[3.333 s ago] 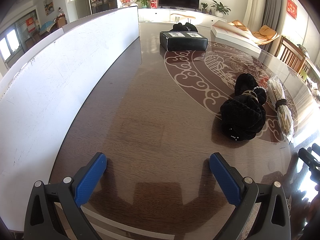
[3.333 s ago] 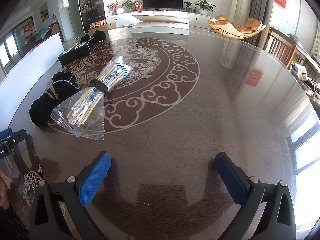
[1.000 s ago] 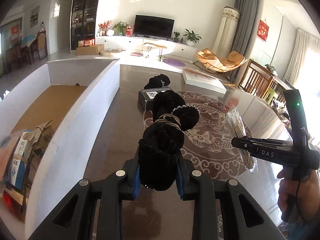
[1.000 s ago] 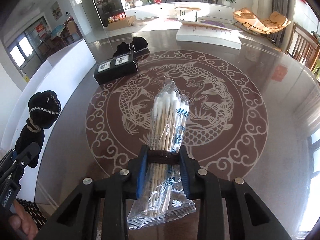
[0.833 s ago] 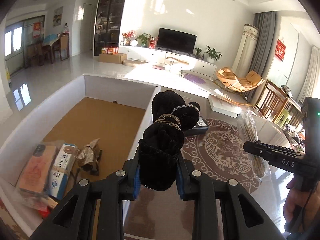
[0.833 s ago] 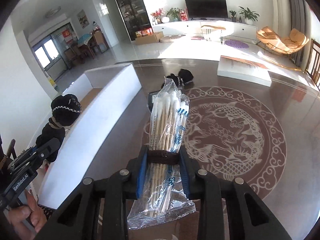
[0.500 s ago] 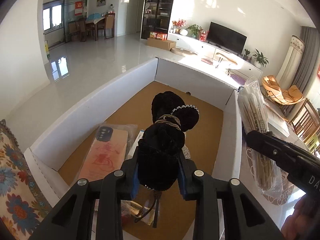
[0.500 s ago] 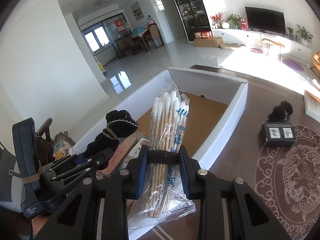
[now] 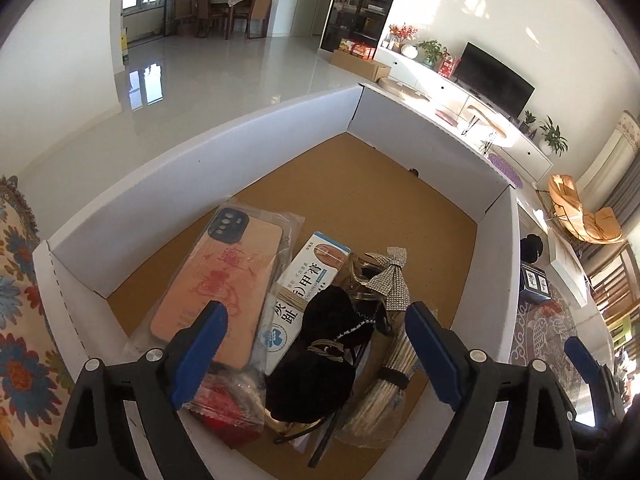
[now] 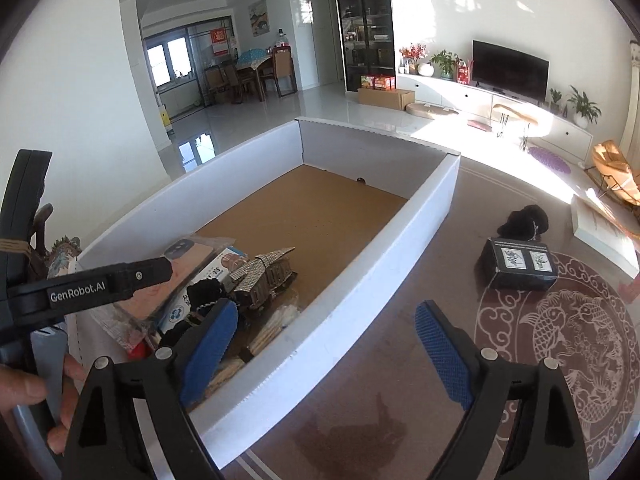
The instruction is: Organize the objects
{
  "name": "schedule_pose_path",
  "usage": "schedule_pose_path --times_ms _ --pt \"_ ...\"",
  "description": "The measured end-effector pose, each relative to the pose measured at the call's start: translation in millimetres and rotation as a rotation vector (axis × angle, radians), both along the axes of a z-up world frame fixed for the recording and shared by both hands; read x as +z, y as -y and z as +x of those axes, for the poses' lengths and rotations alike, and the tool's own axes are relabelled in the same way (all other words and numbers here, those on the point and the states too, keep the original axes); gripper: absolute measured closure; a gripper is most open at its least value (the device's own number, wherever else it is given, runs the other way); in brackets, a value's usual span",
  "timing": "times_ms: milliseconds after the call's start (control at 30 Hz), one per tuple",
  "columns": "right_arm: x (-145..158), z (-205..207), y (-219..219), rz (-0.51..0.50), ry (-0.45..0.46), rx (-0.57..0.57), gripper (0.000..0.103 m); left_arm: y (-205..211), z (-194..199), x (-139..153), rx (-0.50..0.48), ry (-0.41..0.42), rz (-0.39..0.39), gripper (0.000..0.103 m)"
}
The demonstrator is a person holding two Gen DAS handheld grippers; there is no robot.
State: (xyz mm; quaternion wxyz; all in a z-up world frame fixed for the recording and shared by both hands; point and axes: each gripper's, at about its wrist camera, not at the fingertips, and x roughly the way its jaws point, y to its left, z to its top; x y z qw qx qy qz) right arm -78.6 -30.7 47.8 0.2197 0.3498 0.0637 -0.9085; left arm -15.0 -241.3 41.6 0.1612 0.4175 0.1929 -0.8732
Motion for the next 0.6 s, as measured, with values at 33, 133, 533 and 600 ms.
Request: schedule_pose_path --times_ms 33,133,533,600 --pt "-2.1 6.0 -17.1 0.023 -0.025 -0.022 0.005 -5.7 0.5 4.8 -0.009 -0.016 -0.013 0.012" --pt "-19.8 13.5 -75.9 0.101 -0.036 -0.105 0.003 -26.8 4.1 20.1 -0.055 -0.084 -0.043 0.012" --pt "-90.3 62.0 -286.9 0.255 0.129 -0.512 0.003 -149.0 11.8 51.7 -0.420 -0.308 -0.035 0.011" --pt "-94.5 65.3 -298.8 0.257 0.142 -0.533 0.003 -168.9 9.9 46.5 -0.477 -0.294 -0.019 0.011"
